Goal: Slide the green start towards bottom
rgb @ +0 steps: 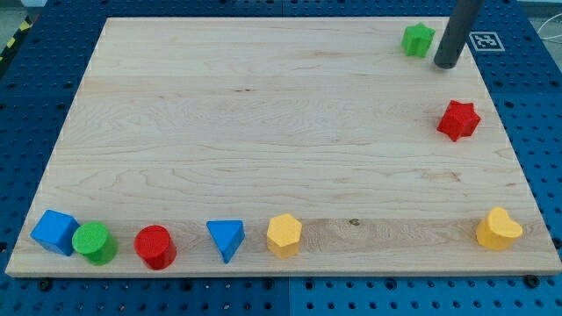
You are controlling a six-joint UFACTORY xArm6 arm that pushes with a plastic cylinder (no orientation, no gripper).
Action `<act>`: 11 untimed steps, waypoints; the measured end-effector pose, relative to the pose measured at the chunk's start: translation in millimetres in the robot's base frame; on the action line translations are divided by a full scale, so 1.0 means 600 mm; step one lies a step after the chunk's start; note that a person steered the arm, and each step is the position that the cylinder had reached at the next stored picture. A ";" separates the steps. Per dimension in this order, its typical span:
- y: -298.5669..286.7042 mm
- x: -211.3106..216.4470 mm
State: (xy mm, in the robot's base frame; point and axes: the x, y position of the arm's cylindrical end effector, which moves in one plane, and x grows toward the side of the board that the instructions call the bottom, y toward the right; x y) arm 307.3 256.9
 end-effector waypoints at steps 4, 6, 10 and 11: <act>0.059 -0.124; 0.017 -0.137; -0.059 -0.082; -0.068 -0.047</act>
